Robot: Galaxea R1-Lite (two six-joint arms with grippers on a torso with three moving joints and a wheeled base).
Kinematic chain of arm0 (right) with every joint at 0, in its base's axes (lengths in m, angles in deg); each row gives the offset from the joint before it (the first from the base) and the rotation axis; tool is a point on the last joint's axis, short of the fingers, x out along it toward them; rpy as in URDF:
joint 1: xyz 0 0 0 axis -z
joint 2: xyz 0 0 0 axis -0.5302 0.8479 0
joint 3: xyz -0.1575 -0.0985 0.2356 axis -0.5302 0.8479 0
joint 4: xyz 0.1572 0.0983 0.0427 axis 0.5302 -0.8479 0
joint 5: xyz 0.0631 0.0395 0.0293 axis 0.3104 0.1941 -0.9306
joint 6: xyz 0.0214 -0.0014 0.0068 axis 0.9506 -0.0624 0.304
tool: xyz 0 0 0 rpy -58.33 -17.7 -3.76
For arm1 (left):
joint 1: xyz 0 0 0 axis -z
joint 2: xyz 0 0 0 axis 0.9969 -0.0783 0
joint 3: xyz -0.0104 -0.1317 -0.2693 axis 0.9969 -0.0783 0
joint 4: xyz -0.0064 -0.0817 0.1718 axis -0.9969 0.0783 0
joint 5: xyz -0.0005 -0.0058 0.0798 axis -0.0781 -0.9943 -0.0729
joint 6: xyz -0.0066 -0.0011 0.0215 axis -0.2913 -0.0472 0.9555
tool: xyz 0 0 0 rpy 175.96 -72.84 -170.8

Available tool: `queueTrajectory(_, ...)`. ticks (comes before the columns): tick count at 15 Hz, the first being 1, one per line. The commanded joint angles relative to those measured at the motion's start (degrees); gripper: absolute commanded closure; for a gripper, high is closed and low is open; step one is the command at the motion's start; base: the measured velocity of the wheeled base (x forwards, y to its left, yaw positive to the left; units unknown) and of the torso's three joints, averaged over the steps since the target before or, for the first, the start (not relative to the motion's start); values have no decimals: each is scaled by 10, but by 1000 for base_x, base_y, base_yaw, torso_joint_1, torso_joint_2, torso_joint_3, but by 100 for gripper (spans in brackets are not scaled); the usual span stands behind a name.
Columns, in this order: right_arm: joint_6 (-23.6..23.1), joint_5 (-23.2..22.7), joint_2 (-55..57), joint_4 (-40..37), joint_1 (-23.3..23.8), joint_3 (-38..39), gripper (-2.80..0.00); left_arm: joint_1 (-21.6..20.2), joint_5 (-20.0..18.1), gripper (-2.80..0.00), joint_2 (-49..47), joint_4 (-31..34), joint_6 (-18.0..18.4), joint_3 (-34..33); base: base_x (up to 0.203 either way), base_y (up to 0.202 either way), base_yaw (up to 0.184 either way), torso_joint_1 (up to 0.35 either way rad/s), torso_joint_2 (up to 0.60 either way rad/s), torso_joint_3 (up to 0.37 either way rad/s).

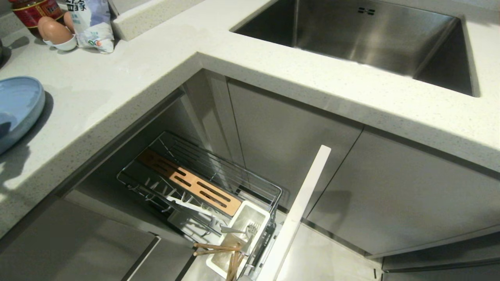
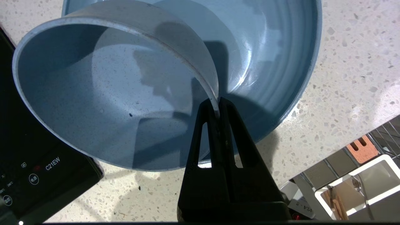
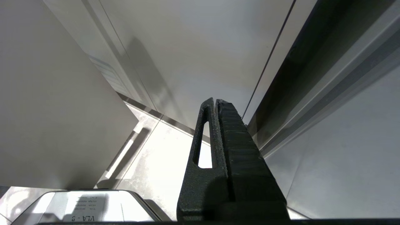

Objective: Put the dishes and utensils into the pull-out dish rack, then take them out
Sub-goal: Take the bowl out of the cupboard

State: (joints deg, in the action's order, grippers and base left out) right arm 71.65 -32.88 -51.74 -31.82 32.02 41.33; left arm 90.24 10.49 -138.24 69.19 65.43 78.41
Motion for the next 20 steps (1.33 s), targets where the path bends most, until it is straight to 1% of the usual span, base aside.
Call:
queueTrajectory(1, 0, 0, 0, 0, 0, 0, 0, -2, 2, 0, -3, 4, -1, 0, 0, 0, 0, 0, 0, 0)
queueTrajectory(3, 0, 0, 0, 0, 0, 1, 0, -2, 3, 0, -3, 5, 0, 0, 0, 0, 0, 0, 0, 0)
queueTrajectory(4, 0, 0, 0, 0, 0, 1, 0, -6, 3, -280, -3, 5, 1, 0, 0, 0, 0, 0, 0, 0)
queueTrajectory(9, 0, 0, 0, 0, 0, 1, 0, -16, 3, -280, -3, -4, 1, 2, 0, 0, 0, 0, 0, 0)
queueTrajectory(11, 0, 0, 0, 0, 0, 0, 0, -17, 3, -280, 10, -34, -1, 3, 0, 0, 0, 0, 0, 0)
queueTrajectory(12, 0, 0, 0, 0, 0, 0, 0, -17, 2, -280, 19, -65, -2, 3, 0, 0, 0, 0, 0, 0)
queueTrajectory(13, 0, 0, 0, 0, 0, 0, 0, -16, 1, -280, 29, -115, -6, -1, 0, 0, 0, 0, 0, 0)
queueTrajectory(14, 0, 0, 0, 0, 0, 0, 0, -13, 0, -280, 42, -174, -20, -11, 0, 0, 0, 0, 0, 0)
queueTrajectory(15, 0, 0, 0, 0, 0, 0, 0, -6, -1, -280, 51, -226, -38, -20, 0, 0, 0, 0, 0, 0)
queueTrajectory(16, 0, 0, 0, 0, 0, 0, 0, 11, -1, -280, 56, -280, -64, -26, 0, 0, 0, 0, 0, 0)
queueTrajectory(17, 0, 0, 0, 0, 0, 0, 0, 37, -2, -280, 60, -333, -105, -33, 0, 0, 0, 0, 0, 0)
queueTrajectory(18, 0, 0, 0, 0, 0, 0, 0, 60, -2, 0, 64, -386, -139, -48, 0, 0, 0, 0, 0, 0)
queueTrajectory(19, 0, 0, 0, 0, 0, 0, 0, 81, -2, 0, 65, -421, -155, -64, 0, 0, 0, 0, 0, 0)
queueTrajectory(20, 0, 0, 0, 0, 0, 1, 0, 106, -2, 0, 65, -439, -173, -73, 0, 0, 0, 0, 0, 0)
